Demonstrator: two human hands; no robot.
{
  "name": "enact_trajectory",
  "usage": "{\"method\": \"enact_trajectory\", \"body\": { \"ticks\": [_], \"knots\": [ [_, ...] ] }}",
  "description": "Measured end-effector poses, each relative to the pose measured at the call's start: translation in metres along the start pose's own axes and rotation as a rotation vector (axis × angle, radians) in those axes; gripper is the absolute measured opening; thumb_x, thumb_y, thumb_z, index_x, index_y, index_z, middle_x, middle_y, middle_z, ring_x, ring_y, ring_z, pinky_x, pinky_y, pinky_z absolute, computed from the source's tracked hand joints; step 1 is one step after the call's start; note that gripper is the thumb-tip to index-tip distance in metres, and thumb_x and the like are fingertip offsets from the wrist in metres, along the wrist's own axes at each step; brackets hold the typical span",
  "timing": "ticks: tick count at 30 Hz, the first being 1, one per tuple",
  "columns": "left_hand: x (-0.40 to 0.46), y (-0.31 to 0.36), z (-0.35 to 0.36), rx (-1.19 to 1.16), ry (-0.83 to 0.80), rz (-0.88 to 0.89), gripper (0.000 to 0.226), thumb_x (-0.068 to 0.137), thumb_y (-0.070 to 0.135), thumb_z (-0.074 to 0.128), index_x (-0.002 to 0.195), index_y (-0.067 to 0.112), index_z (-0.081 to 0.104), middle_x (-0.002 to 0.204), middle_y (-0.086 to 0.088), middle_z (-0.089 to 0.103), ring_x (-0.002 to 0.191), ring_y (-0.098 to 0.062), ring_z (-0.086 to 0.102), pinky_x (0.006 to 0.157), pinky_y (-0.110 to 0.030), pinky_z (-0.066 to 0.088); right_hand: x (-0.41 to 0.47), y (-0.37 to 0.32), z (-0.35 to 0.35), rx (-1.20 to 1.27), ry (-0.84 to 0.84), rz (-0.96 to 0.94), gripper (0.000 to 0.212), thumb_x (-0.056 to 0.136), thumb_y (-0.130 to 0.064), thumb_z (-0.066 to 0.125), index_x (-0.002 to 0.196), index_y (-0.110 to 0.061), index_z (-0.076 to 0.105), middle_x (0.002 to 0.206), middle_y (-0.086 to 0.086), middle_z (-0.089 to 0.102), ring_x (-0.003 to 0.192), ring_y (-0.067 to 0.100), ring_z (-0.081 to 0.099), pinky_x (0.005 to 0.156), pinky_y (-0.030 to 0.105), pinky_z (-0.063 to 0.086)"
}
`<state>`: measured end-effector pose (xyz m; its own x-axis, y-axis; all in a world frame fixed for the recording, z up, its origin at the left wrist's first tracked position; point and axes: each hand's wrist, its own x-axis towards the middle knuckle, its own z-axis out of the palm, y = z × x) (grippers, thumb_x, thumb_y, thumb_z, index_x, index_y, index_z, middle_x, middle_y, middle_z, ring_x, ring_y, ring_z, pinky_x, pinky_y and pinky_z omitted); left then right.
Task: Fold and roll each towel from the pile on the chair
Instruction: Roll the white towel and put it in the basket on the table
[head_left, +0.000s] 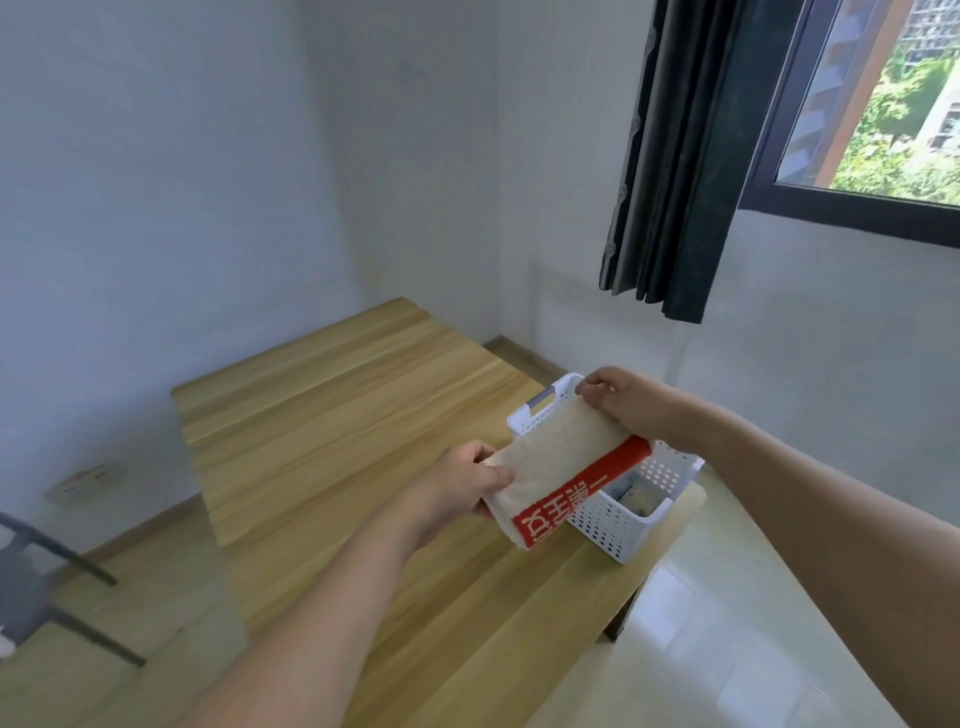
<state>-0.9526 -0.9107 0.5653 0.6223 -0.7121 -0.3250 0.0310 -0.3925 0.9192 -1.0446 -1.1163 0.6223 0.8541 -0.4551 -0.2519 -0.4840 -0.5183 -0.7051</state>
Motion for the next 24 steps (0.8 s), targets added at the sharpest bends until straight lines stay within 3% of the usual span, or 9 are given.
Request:
{"method": "enact_trajectory", "body": {
  "ticks": [3,8,12,17,21,24],
  "knots": [
    [0.041,0.016,0.020,0.054,-0.001,0.011,0.011,0.088,0.012,0.062,0.098,0.010,0.057,0.093,-0.006,0.066,0.081,-0.019,0.064,0.073,-0.032,0.053,0.033,0.020,-0.025,-0.084,0.068,-0.027,0.027,0.100,-0.037,0.037,0.116,-0.022,0.054,0.107,0.003,0.061,0.093,0.022,0.061,0.083,0.038,0.053],
    [0.120,0.024,0.064,0.304,-0.002,-0.029,0.035,0.066,0.034,0.064,0.099,0.021,0.062,0.099,0.001,0.066,0.093,-0.018,0.063,0.087,-0.038,0.051,0.096,0.070,-0.060,-0.248,0.008,-0.017,0.028,0.101,-0.027,0.036,0.116,-0.015,0.057,0.112,0.008,0.060,0.099,0.026,0.058,0.085,0.037,0.047],
    [0.192,0.025,0.096,0.535,-0.053,-0.108,0.030,0.079,0.023,0.061,0.109,0.019,0.060,0.102,0.000,0.063,0.089,-0.017,0.059,0.072,-0.030,0.048,0.160,0.123,-0.072,-0.332,-0.064,-0.023,0.023,0.098,-0.024,0.037,0.105,-0.019,0.058,0.112,0.007,0.061,0.094,0.022,0.056,0.083,0.034,0.047],
    [0.267,0.013,0.127,0.791,-0.227,-0.268,0.012,0.070,0.022,0.058,0.080,0.019,0.054,0.079,-0.001,0.050,0.068,-0.020,0.044,0.061,-0.032,0.032,0.221,0.184,-0.062,-0.406,-0.157,0.044,0.029,0.096,-0.016,0.038,0.114,-0.010,0.060,0.112,0.010,0.063,0.095,0.027,0.056,0.077,0.032,0.044],
    [0.304,-0.003,0.149,0.937,-0.409,-0.396,0.009,0.075,0.020,0.059,0.081,0.013,0.056,0.075,-0.006,0.054,0.067,-0.023,0.046,0.059,-0.031,0.035,0.254,0.220,-0.033,-0.521,-0.326,0.056,0.029,0.094,-0.011,0.037,0.110,-0.004,0.060,0.113,0.015,0.063,0.092,0.027,0.057,0.072,0.030,0.045],
    [0.317,-0.023,0.163,0.977,-0.491,-0.476,0.010,0.077,0.023,0.057,0.079,0.013,0.058,0.071,-0.006,0.057,0.062,-0.024,0.049,0.054,-0.028,0.038,0.266,0.238,-0.011,-0.613,-0.423,0.054,0.014,0.093,-0.007,0.040,0.096,-0.008,0.054,0.107,0.014,0.060,0.084,0.023,0.050,0.063,0.028,0.039]
  ]
}}
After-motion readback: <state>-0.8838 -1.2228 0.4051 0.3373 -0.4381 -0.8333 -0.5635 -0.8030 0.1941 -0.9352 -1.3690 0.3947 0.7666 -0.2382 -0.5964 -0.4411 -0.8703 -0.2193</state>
